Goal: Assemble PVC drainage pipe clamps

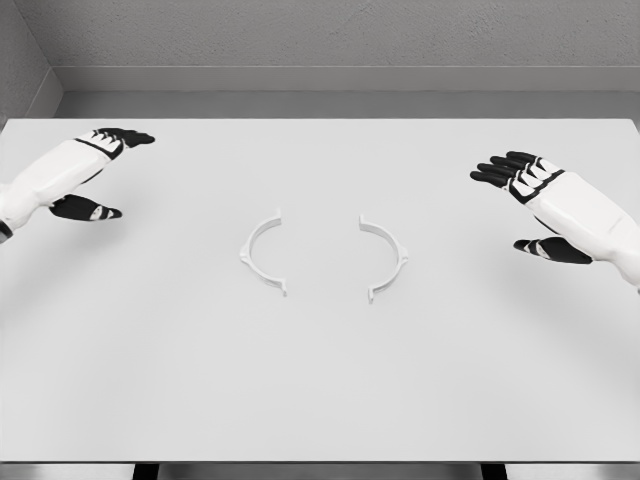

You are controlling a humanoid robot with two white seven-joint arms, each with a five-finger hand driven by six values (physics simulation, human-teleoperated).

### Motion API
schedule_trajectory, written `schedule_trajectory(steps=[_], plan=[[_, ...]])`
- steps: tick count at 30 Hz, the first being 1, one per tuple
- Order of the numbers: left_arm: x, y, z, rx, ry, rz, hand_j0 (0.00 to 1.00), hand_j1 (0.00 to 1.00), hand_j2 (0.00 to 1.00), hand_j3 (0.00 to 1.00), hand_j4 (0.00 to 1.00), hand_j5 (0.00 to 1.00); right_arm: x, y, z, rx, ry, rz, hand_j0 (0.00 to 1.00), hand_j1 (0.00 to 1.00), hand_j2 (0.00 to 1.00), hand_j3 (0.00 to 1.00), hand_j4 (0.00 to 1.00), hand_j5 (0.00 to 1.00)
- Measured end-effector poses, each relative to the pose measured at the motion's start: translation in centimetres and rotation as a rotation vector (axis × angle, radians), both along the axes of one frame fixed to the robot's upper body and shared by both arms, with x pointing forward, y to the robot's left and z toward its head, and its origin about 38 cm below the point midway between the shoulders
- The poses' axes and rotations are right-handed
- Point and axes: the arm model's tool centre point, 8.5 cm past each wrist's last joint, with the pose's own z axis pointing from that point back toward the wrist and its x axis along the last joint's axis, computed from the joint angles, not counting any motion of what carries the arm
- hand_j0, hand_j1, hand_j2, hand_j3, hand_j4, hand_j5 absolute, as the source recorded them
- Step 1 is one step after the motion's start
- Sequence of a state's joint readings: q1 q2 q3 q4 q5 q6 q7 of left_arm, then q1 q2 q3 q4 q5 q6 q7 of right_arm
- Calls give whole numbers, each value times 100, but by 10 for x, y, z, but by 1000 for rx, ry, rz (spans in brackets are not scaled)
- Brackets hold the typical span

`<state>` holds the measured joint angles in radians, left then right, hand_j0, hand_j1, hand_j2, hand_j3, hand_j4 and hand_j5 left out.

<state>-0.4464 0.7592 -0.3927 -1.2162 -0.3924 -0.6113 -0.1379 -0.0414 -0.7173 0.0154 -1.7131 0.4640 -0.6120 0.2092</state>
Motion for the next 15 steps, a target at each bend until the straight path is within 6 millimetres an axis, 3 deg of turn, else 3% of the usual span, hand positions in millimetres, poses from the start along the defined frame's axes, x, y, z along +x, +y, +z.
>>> schedule_trajectory(steps=[4,6,8,15], plan=[[0,-9,-6,-15,8,-14,100,100,100,100,100,100,0,0,-1,1,2,0,100,100,100,100,100,100],[0,-16,-11,-20,18,-27,100,100,100,100,100,100,23,13,28,-7,-84,27,100,100,100,100,100,100],[1,-24,-14,-28,22,-42,100,100,100,100,100,100,46,33,35,-37,-109,58,100,100,100,100,100,100],[-6,-41,-26,-36,46,-87,100,100,100,100,100,100,84,81,-32,-168,43,70,100,100,100,100,100,100]])
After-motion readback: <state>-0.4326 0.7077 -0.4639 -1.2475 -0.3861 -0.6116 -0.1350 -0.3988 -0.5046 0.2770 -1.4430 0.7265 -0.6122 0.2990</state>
